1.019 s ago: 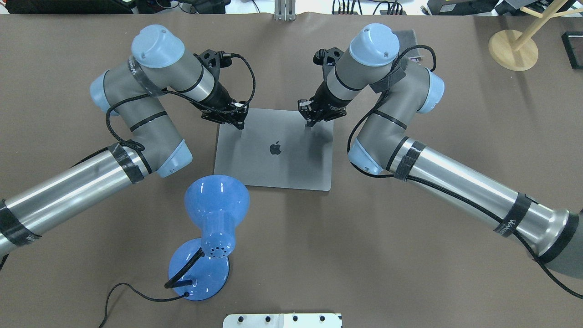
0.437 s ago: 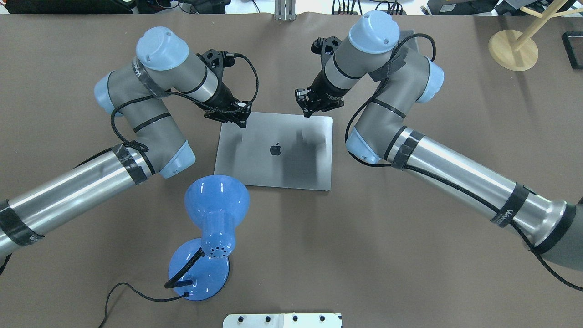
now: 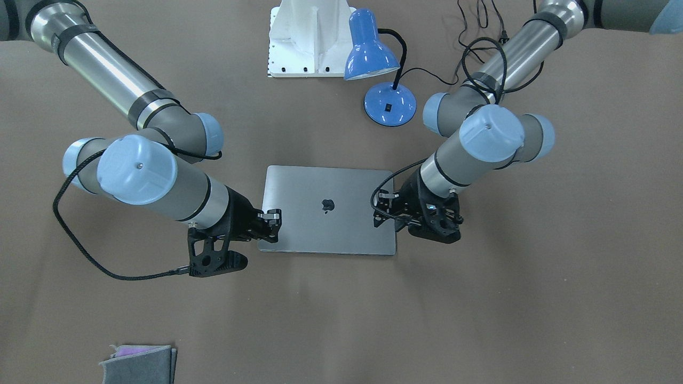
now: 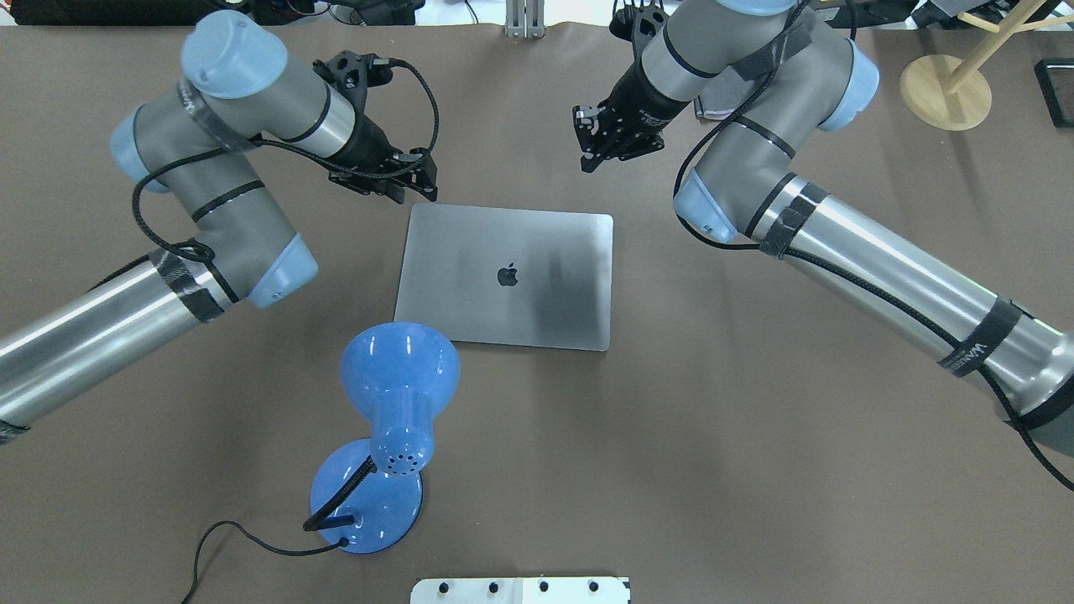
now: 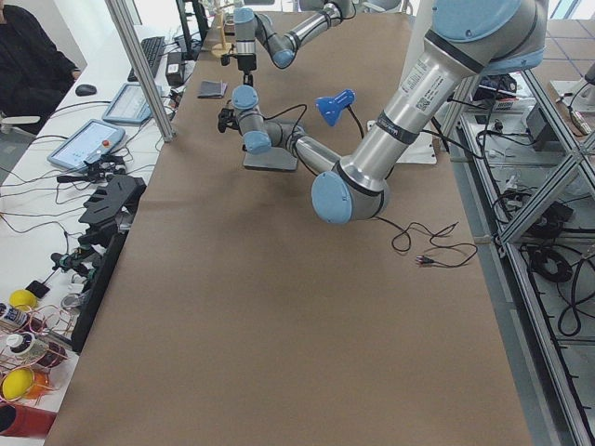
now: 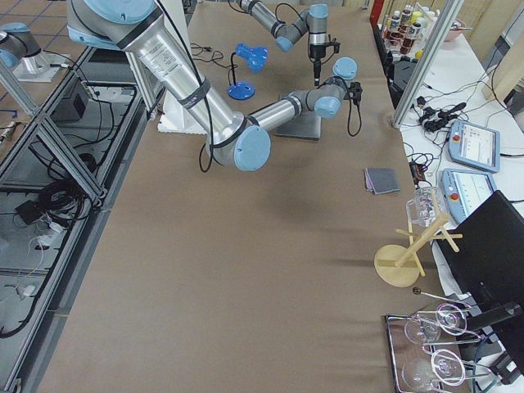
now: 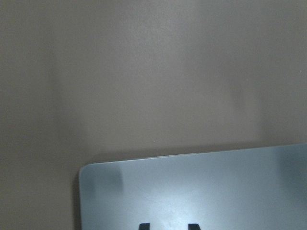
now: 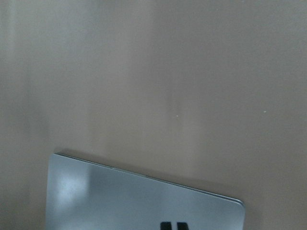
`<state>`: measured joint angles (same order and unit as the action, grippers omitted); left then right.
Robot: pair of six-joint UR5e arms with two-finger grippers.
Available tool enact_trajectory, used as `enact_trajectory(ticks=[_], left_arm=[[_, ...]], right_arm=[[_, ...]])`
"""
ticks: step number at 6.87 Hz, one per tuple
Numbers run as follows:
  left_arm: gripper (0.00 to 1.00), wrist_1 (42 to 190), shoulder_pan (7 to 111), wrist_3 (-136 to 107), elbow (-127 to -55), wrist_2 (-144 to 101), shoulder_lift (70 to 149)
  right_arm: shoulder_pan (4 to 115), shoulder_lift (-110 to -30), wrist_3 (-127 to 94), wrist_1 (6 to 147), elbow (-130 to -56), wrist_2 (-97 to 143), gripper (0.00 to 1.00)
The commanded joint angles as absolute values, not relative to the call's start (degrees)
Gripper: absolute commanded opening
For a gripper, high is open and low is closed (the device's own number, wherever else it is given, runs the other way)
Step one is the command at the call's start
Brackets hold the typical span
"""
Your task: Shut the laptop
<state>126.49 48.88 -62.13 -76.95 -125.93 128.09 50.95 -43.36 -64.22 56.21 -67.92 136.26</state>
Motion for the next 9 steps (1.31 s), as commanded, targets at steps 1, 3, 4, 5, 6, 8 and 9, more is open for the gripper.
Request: enact_trajectory(ticks=[1,3,4,5,6,8,9], left_arm=[[0.99,123.43,55.69,-61.96,-82.07,-126.3,122.72],[0.99,119.62,60.8,-61.08,-91.89,-126.47,113.08],[0.99,119.53,62.04,-61.08,-95.94,-126.47,107.29],[0.99,119.62,65.62,-58.04,-97.11,-126.82,102.7],[0.99,119.62,67.66,-49.48,-99.21,-128.04,96.74],[0.99,119.53,75.11,-29.11,-100.11,-127.62,87.05],[0.99,119.27,79.24,-18.65,-100.11,-127.88,83.1]], right_arm=[[56.39,-48.75,-63.03,60.17,-72.14,138.24,1.0],[63.43,-57.69,-53.5,64.76,-76.27,137.3,1.0],[66.94,-62.62,-40.73,66.17,-76.38,136.5,1.0],[70.28,-66.06,-29.21,71.14,-76.64,134.93,1.0],[72.66,-69.83,-20.83,76.67,-79.42,132.3,1.0],[78.64,-72.15,0.94,93.59,-84.43,125.37,1.0],[80.05,-74.86,8.45,102.22,-89.94,118.98,1.0]])
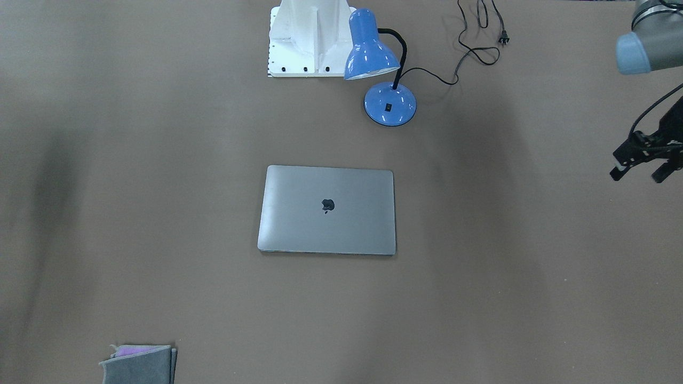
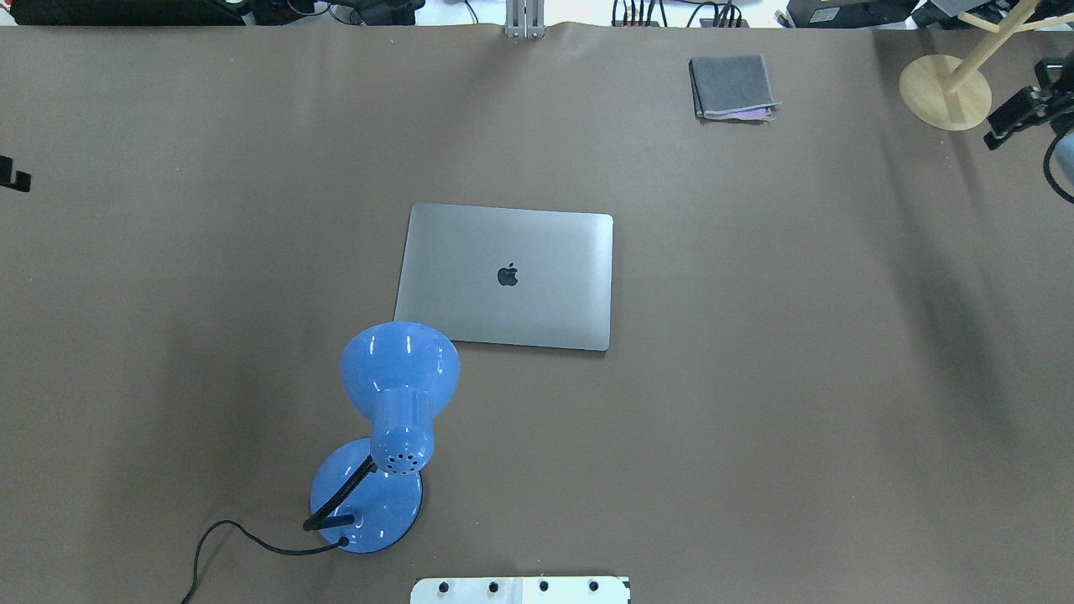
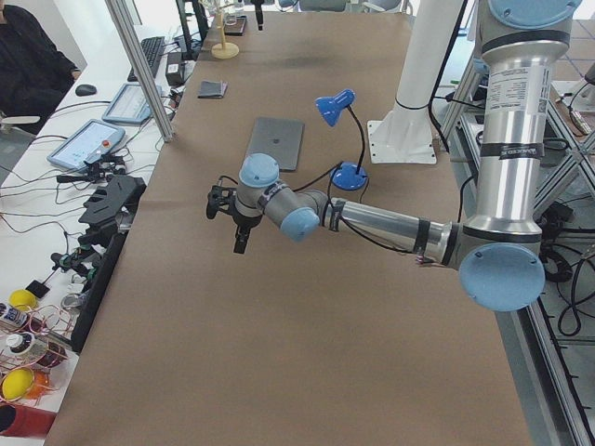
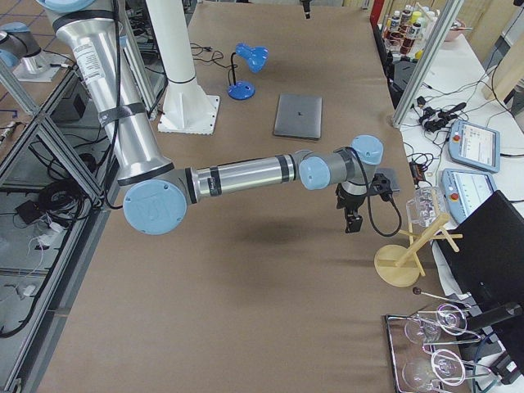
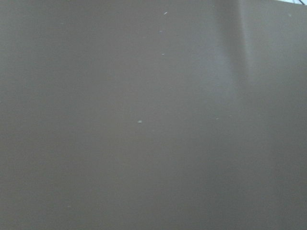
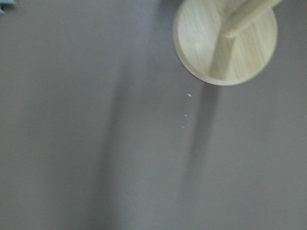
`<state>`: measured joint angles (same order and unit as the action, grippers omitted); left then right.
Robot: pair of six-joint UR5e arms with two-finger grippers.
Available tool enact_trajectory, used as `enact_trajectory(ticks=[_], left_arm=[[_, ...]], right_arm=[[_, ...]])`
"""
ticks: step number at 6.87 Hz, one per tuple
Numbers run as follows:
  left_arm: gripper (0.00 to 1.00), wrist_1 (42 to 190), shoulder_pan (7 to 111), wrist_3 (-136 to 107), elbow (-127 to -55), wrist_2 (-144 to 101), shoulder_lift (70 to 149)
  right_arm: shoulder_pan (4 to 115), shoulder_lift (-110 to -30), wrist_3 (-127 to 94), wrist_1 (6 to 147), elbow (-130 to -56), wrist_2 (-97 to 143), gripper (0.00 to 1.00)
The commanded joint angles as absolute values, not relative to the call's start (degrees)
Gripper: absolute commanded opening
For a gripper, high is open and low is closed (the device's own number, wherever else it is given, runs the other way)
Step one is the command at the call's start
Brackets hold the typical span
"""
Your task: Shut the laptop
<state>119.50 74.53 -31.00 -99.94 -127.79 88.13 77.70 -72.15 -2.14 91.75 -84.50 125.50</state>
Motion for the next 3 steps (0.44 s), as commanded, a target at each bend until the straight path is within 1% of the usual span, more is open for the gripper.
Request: enact_trajectory(ticks=[1,2,3], left_arm=[[0.99,116.92,82.15,-11.76,-100.19,-128.14,80.53],[0.99,113.41,82.61,-9.86,-100.02,-128.84,79.9],[0.99,105.29,83.84,-9.5,-100.28,-132.59,80.76]], right_arm=[[82.33,-77.41,9.39,107.18,-93.04,120.05,1.0],[83.57,-81.43,9.84,106.79,-94.99,124.67,1.0],[85.06,-83.3,9.84,106.61,-95.1,128.98,1.0]])
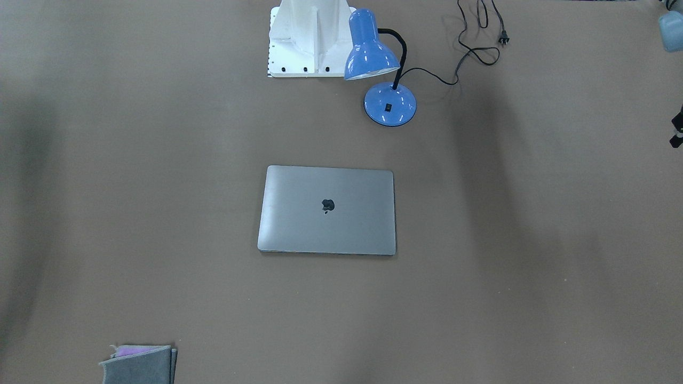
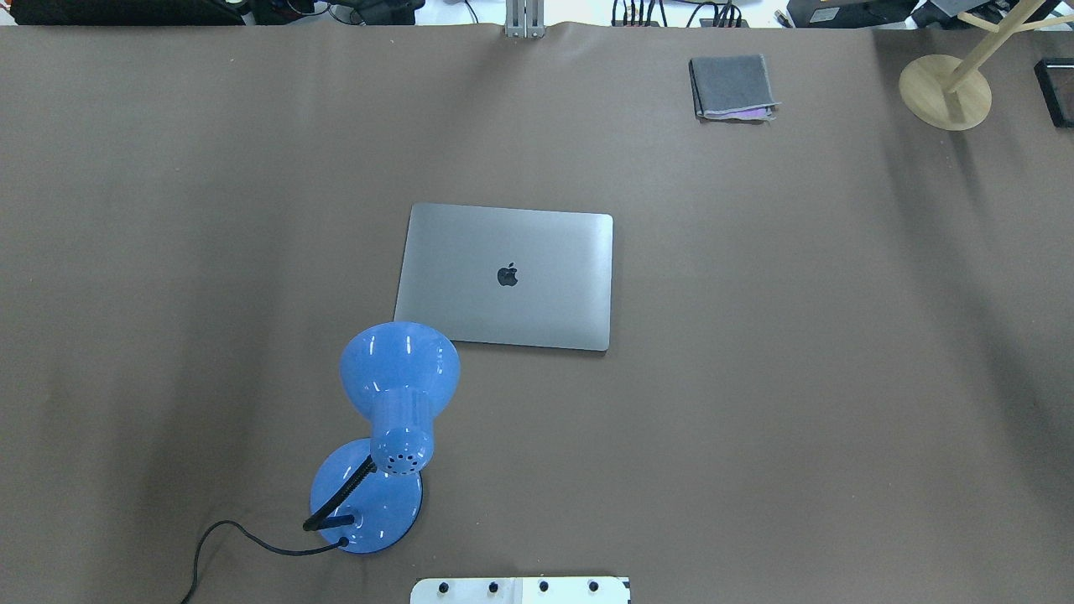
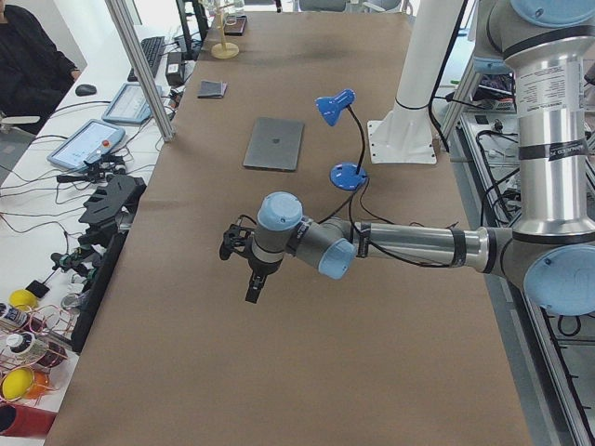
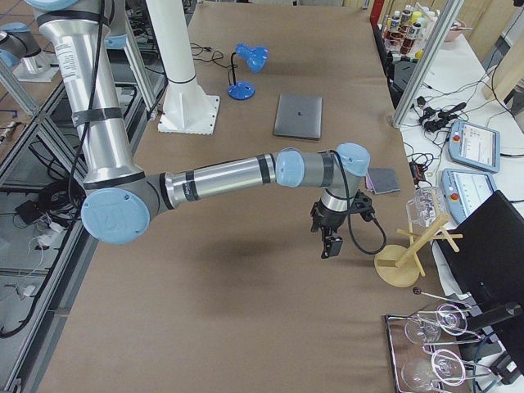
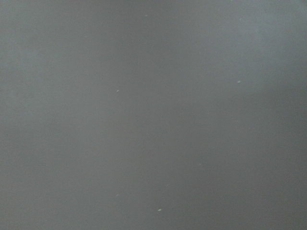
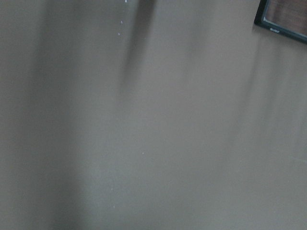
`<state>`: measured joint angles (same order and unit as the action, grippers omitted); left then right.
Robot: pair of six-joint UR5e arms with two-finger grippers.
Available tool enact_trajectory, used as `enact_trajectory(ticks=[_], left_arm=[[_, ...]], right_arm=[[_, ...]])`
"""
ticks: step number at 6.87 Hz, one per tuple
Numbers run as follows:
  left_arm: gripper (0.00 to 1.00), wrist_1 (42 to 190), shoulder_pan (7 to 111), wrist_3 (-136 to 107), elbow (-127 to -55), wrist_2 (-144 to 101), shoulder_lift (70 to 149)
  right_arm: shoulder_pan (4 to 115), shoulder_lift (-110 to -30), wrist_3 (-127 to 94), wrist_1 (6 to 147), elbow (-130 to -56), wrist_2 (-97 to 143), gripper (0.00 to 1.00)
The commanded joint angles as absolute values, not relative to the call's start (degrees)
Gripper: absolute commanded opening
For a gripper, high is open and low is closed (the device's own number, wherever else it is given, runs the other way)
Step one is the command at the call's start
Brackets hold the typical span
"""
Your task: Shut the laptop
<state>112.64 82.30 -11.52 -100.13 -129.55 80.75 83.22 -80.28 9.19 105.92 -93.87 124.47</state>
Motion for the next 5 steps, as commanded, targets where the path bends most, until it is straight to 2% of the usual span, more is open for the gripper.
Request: enact_trajectory(ticks=[1,5], left_arm=[[0.99,102.42,85.59,-9.41,-100.63,-133.32,81.03],[0.99,104.24,86.57,-8.53,-100.99,-129.29,79.98]], right_arm=[[86.56,-84.1,9.84,106.61,-95.18,130.76,1.0],[88.07,-85.34,9.84,105.29,-95.8,132.54,1.0]])
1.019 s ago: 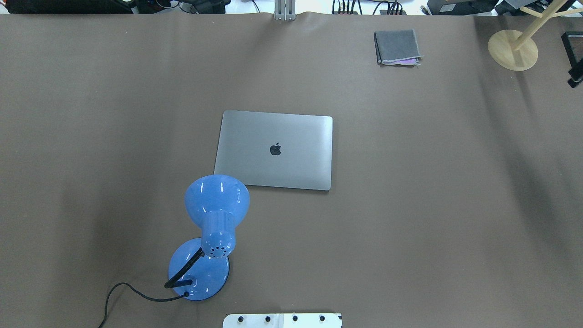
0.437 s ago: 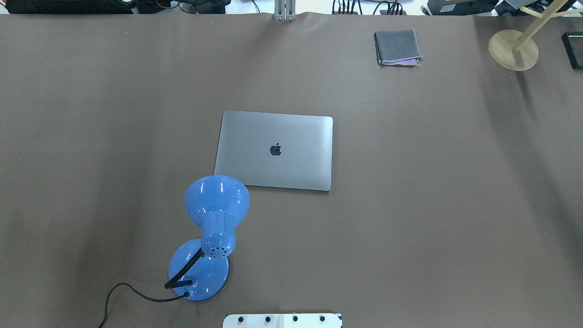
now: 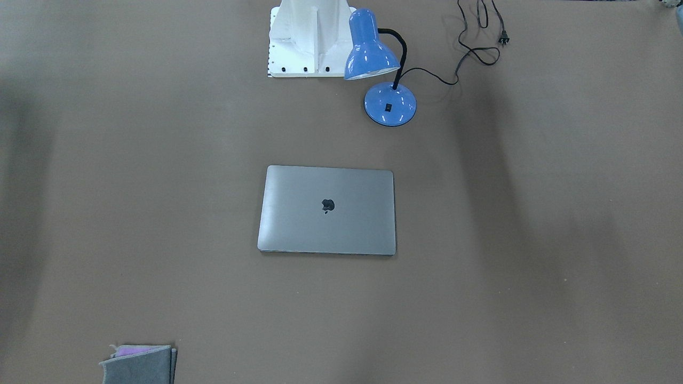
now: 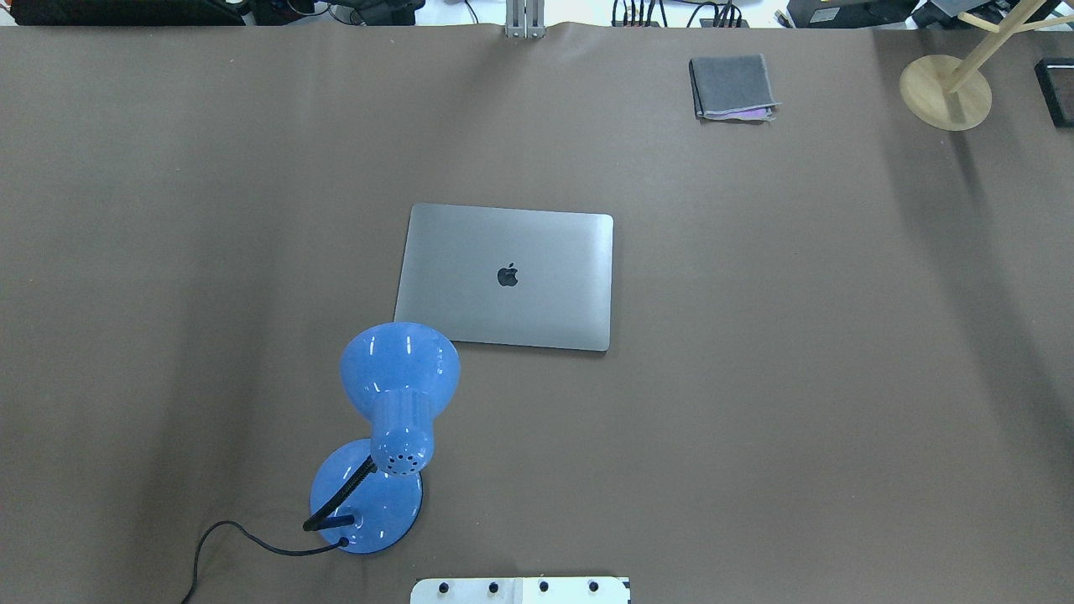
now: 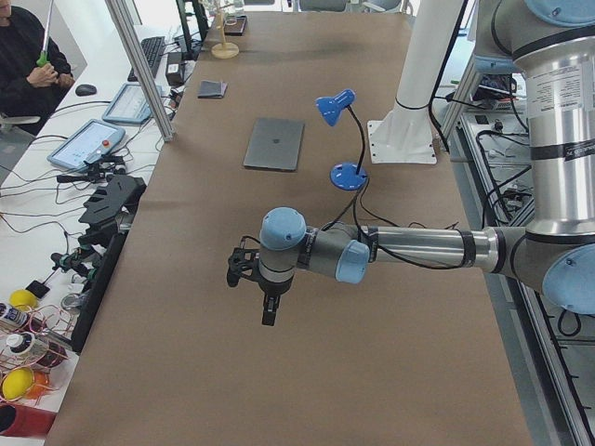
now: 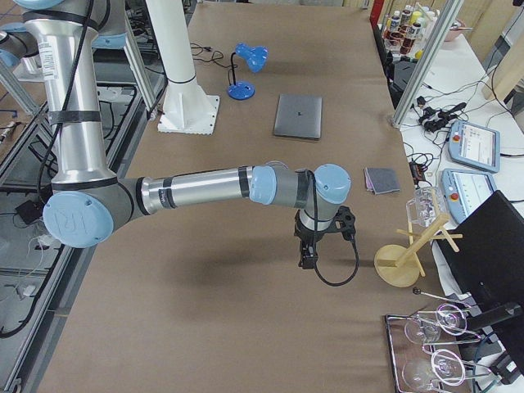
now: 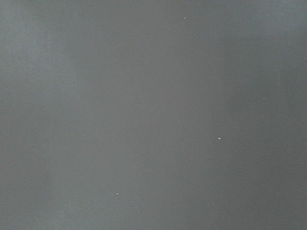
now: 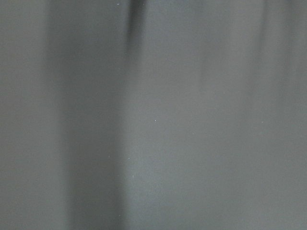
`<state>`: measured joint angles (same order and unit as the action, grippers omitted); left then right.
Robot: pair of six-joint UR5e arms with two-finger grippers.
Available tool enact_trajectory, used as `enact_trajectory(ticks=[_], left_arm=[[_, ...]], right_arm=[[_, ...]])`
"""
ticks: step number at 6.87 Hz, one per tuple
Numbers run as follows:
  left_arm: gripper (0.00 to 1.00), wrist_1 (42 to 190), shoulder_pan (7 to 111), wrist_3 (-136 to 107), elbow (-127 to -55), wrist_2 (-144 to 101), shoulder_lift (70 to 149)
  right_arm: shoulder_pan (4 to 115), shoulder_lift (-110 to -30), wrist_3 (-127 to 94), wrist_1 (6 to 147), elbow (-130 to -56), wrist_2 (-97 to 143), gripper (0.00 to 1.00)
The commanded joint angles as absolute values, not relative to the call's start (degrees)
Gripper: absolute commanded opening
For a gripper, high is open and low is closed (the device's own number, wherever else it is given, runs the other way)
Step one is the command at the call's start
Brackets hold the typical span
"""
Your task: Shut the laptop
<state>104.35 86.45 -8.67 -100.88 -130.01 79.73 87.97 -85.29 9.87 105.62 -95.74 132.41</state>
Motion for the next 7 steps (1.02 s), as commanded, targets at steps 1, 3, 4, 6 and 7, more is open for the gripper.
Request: enact_trajectory(ticks=[1,3,4,6,7], left_arm=[[0.99,103.98,87.09,-8.26,-100.64,-129.2,80.07],[0.99,103.97,87.1,-8.26,-100.46,-129.2,79.54],[0.99,103.97,87.1,-8.26,-100.28,-129.2,79.54],[0.99,103.97,87.01,-8.35,-100.02,-129.2,79.63],[0.99,103.97,87.01,-8.35,-99.58,-129.29,79.8]], right_arm=[[88.07,-85.25,9.67,105.29,-95.97,132.54,1.0],[88.07,-85.25,9.23,105.29,-96.42,132.45,1.0],[88.15,-85.25,9.14,105.29,-96.85,132.54,1.0],[88.24,-85.34,9.05,105.29,-97.64,132.71,1.0],[88.33,-85.43,9.05,105.29,-98.26,133.06,1.0]])
